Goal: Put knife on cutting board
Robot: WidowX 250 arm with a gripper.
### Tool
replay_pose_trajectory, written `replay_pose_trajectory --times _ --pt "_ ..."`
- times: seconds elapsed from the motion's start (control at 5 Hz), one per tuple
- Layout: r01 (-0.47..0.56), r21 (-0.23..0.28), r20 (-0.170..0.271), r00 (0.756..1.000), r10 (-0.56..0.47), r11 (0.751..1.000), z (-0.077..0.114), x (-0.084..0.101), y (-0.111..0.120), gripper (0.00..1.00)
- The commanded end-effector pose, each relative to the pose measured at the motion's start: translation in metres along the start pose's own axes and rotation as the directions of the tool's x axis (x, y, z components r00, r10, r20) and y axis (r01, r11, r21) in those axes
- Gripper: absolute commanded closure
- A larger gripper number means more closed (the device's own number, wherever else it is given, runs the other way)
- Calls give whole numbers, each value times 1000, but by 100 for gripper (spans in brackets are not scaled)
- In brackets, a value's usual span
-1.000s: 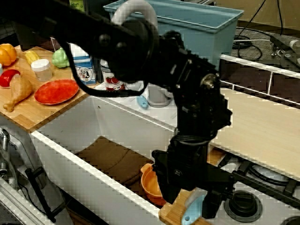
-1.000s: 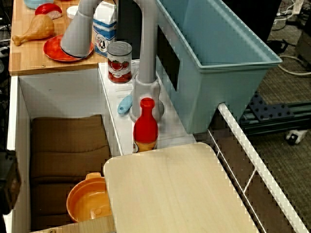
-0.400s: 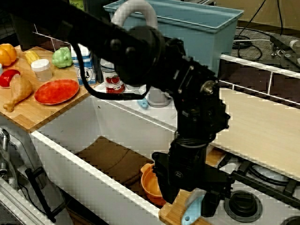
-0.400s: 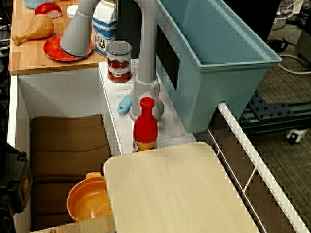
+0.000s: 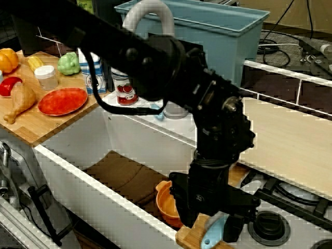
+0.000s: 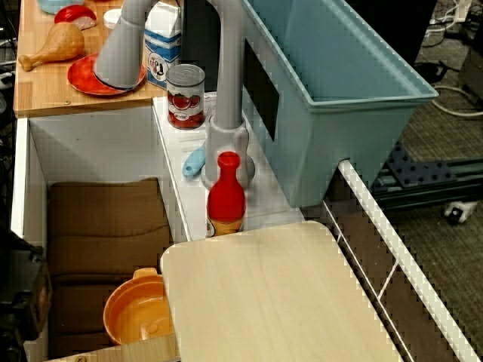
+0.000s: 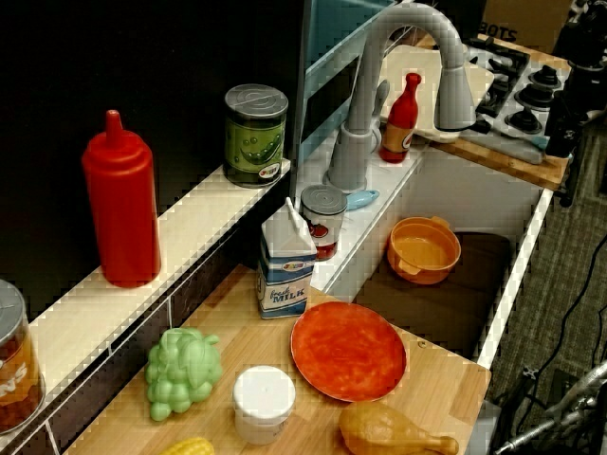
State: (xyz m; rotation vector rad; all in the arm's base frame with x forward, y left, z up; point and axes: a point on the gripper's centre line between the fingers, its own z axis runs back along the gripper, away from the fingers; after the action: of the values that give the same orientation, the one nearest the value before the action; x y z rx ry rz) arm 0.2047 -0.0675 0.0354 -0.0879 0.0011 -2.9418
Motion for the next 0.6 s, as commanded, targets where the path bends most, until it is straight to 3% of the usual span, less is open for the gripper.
replay_pose_trajectory --times 0.0,0.4 --pt "-6 11 -18 1000 7 1000 -1 -2 5 0" --pt "-26 -4 -13 1000 26 1000 -9 -3 6 0"
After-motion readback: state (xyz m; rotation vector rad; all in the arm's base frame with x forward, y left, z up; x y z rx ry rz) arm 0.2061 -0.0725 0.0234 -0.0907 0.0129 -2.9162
